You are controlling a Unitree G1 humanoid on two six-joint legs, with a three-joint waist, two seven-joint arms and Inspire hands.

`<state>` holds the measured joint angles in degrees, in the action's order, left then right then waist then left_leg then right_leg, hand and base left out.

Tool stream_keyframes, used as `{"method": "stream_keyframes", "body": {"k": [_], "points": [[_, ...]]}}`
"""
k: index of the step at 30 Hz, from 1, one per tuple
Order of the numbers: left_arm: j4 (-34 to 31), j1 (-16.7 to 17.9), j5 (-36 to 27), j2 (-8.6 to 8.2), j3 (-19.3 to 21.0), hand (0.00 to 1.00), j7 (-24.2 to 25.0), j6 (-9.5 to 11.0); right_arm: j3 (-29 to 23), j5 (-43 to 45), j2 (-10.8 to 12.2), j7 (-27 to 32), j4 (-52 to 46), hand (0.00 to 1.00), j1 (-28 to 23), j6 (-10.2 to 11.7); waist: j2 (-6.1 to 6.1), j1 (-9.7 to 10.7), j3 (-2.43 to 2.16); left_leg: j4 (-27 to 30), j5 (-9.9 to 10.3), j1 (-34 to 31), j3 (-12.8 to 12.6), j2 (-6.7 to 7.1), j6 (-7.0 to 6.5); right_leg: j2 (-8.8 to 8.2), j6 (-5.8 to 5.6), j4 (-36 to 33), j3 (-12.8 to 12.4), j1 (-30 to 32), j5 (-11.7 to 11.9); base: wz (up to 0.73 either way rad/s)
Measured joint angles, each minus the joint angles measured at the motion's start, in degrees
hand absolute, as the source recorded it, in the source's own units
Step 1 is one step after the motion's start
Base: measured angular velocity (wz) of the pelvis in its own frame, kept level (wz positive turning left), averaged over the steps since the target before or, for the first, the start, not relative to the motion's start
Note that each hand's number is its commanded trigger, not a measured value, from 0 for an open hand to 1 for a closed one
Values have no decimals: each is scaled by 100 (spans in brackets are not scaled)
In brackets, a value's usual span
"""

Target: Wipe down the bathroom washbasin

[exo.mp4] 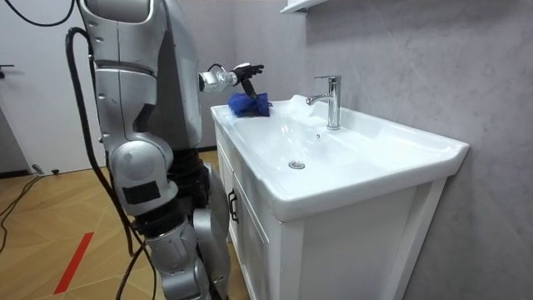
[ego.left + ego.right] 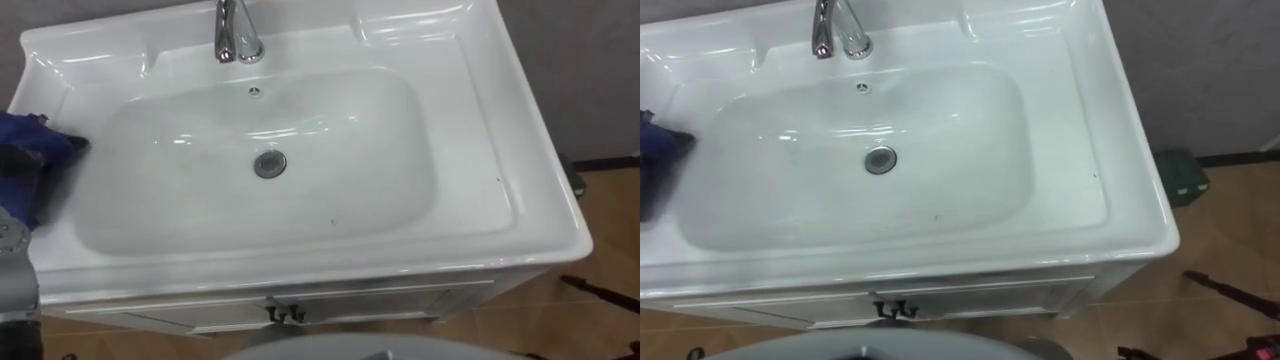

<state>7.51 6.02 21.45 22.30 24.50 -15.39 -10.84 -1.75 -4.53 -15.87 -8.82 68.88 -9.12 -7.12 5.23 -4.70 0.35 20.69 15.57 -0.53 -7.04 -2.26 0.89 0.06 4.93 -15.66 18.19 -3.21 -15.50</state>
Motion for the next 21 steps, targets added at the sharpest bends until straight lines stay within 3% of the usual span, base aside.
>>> {"method": "stream_keyframes", "body": {"k": [10,21], "points": [[-220,6,-688,-394,-270,0,369,1,106,195,13,-153,-9,0,-29,-49,-56,154,-3,18,-2,-9,-29,-3,-2,-8,-4,-4,32,-58,-5,1],[-220,5,-852,-445,-296,0,876,10,101,290,27,-263,-5,0,-41,-48,-150,175,-27,14,-2,21,-44,-9,-3,-14,-4,-29,18,-78,-5,-1]]}}
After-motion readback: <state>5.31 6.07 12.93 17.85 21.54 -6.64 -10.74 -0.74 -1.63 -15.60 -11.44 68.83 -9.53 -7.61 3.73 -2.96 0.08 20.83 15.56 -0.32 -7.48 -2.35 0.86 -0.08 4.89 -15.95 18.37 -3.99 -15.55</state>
